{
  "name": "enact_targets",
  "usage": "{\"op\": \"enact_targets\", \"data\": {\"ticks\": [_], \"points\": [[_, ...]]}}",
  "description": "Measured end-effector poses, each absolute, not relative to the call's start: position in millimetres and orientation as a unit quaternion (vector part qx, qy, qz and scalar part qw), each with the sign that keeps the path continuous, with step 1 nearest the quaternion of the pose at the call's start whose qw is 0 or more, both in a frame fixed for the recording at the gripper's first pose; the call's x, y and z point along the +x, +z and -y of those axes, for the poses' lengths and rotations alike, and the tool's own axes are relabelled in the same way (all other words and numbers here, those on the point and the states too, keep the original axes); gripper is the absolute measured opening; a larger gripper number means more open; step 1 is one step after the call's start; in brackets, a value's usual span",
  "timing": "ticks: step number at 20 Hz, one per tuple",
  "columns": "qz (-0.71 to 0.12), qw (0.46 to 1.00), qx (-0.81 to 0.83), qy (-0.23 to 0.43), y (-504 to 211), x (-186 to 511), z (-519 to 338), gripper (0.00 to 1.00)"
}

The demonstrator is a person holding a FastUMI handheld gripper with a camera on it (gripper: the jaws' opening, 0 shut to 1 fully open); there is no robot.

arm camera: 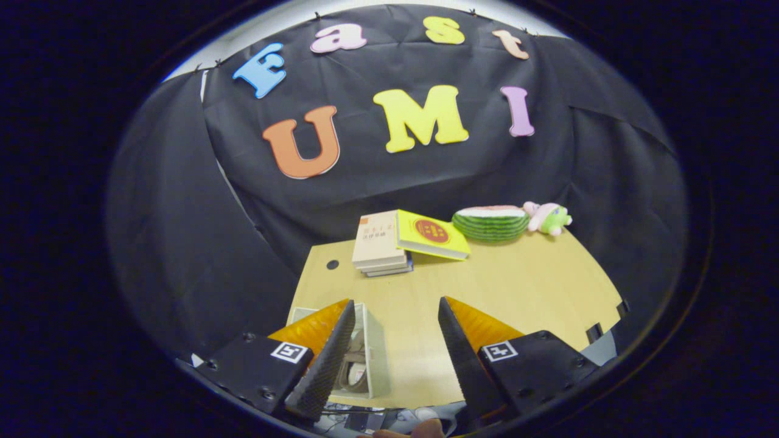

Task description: Open the storage box then place both shoes into the box .Put the left shoe in first, then the right shoe, with the right side of both shoes facing outward in a uniform manner.

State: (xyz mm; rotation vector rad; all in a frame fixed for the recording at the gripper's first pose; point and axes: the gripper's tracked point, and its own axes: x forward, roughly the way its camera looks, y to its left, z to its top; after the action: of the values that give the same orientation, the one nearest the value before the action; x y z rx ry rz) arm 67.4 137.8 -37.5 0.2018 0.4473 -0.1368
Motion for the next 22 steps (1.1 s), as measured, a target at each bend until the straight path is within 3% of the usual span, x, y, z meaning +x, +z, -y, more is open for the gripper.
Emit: {"op": "enact_targets", "data": {"ticks": [7, 22], "points": [[-0.072, 0.992, 0.047, -0.097, 8.2, 17.1, -100.6, 0.92], [-0.044, 0.994, 0.026, -0.097, -14.0, -6.0, -97.8, 0.93]]}}
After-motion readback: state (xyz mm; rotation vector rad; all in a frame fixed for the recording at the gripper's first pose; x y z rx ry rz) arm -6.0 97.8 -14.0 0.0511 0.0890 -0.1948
